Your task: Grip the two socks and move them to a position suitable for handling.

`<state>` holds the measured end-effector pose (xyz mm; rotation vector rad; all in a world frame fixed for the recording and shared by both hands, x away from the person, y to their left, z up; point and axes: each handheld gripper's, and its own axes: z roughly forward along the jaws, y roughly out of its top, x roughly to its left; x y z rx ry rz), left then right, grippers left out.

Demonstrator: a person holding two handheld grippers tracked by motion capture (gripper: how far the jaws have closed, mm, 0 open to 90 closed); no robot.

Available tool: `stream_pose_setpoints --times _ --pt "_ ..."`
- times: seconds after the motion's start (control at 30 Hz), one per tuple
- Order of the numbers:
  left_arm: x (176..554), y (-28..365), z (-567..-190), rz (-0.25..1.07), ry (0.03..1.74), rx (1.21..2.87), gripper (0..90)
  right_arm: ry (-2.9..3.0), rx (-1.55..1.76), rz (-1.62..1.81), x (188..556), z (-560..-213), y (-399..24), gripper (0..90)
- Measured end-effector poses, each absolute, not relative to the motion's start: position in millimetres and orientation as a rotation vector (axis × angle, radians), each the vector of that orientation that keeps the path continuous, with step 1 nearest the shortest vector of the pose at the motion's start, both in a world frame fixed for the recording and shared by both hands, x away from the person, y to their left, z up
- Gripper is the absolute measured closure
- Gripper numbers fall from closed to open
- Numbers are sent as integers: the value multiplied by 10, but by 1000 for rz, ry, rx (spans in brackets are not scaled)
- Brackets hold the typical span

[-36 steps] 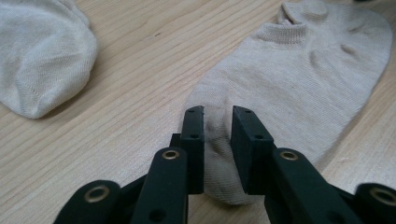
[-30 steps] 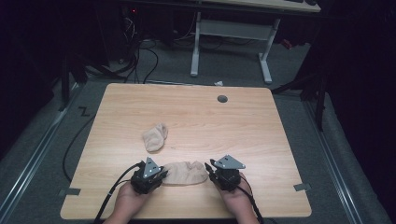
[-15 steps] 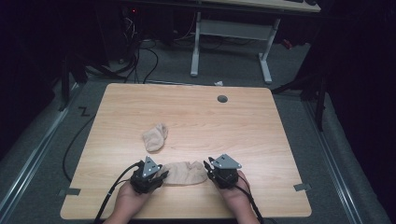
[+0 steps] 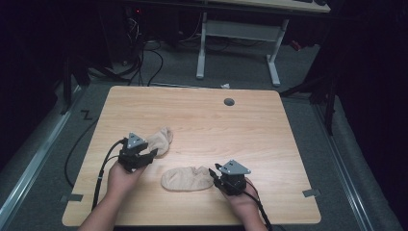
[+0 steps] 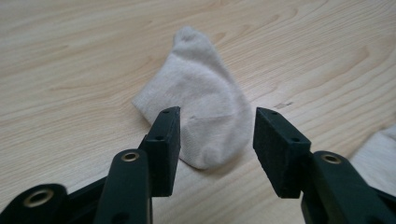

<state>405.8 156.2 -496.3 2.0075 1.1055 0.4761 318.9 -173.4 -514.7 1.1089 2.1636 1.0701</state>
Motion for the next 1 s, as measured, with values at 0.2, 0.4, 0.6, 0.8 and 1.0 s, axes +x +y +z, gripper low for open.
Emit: stream_pose_setpoints --times 0.2,0.4,0.6,0.8,1.0 --pt "4142 1390 -5184 453 1112 2094 553 2153 1129 1058 3198 -5162 -1749 628" --pt "4153 1310 -5263 504 1106 2144 706 2151 1143 1072 3207 -5166 -1774 621" --pt "4090 1277 -5211 513 1077 2130 863 2152 1146 1063 3209 -5176 -1771 600" --pt "3931 1249 -4993 464 1035 2042 865 2139 1155 1073 3208 -5170 -1780 580" --pt "3824 1114 -4872 434 967 2028 865 2137 1163 1074 3214 -5183 -1771 573"
